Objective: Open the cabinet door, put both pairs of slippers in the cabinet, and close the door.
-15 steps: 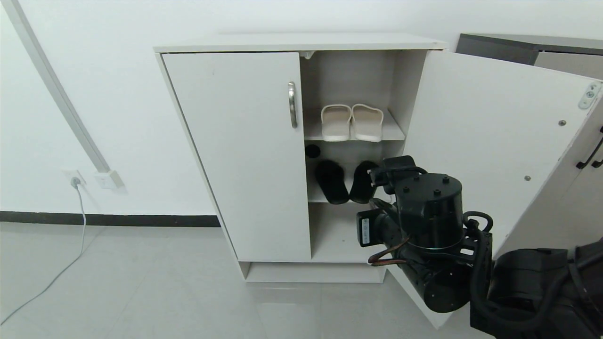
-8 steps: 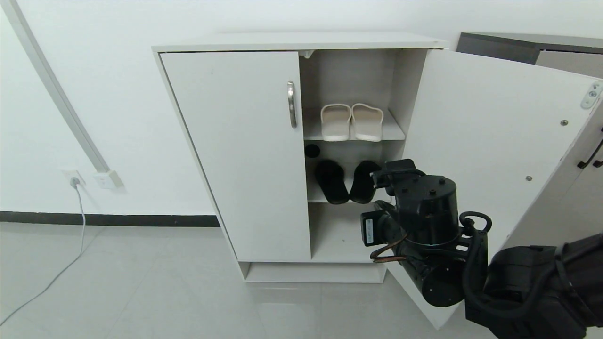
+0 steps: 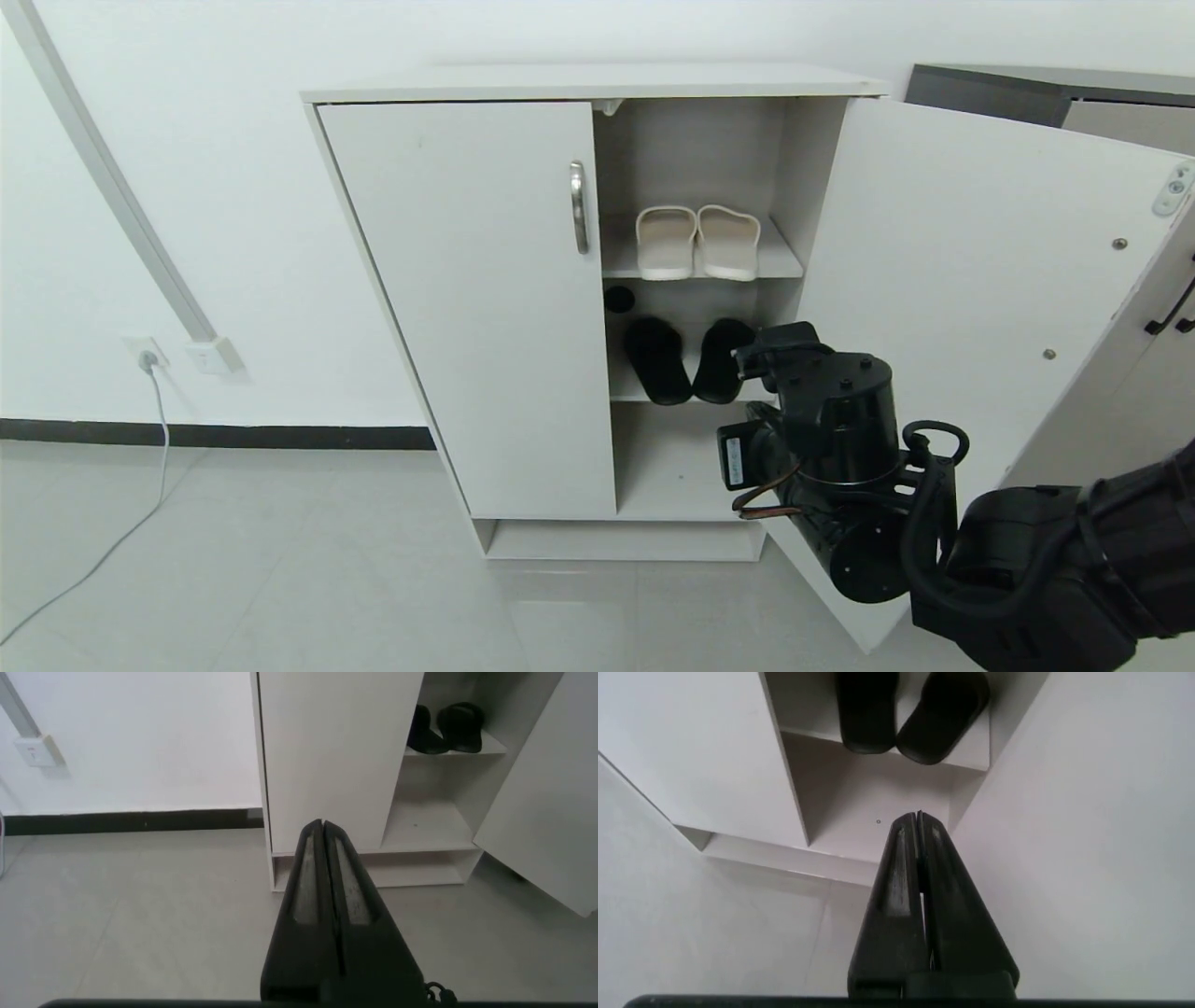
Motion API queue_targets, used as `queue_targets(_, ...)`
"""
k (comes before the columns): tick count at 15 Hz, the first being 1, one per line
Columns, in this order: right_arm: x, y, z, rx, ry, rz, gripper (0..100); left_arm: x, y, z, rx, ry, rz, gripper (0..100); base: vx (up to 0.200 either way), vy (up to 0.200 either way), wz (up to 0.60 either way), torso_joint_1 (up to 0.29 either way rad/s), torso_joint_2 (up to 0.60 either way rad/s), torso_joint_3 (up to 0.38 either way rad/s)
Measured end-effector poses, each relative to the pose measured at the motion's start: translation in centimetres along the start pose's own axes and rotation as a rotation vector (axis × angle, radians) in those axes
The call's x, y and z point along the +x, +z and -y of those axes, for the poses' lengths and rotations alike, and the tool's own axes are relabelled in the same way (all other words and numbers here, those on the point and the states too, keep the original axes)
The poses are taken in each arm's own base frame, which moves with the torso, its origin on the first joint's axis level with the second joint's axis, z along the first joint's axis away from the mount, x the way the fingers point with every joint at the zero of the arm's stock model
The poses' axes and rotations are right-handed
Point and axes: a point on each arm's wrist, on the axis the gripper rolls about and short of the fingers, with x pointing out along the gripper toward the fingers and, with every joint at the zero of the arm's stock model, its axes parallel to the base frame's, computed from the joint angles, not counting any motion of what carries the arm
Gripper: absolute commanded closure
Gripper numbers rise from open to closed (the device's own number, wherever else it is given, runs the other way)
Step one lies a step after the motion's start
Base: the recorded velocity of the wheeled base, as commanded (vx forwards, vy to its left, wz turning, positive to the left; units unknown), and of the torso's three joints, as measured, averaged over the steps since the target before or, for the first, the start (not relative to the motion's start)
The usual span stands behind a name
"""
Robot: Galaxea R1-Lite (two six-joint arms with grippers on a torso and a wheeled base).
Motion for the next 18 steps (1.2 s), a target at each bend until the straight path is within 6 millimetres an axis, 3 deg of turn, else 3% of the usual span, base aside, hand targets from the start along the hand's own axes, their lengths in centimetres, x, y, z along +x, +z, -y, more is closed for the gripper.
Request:
queue_targets(7, 0.09, -0.11, 0.0, -0.004, -0.002, -0.003, 100, 0.0, -0.01, 0.0, 0.001, 0.001, -0.001, 100, 0.0, 0.0, 0.0, 0.0, -0.03, -0.027)
queue_targets(10, 0.13, -0.11, 0.03, -0.005, -0.003, -0.004, 100, 0.01, -0.06, 0.0, 0.001, 0.0, -0.004, 100, 0.0, 0.0, 0.0, 0.025, -0.19, -0.325)
queue_targets(18, 0.18, -0.19, 0.0, -0.006, -0.005, -0.006, 100, 0.0, -0.01, 0.0, 0.002, 0.0, 0.0, 100, 0.0, 0.0, 0.0, 0.091, -0.5, -0.35)
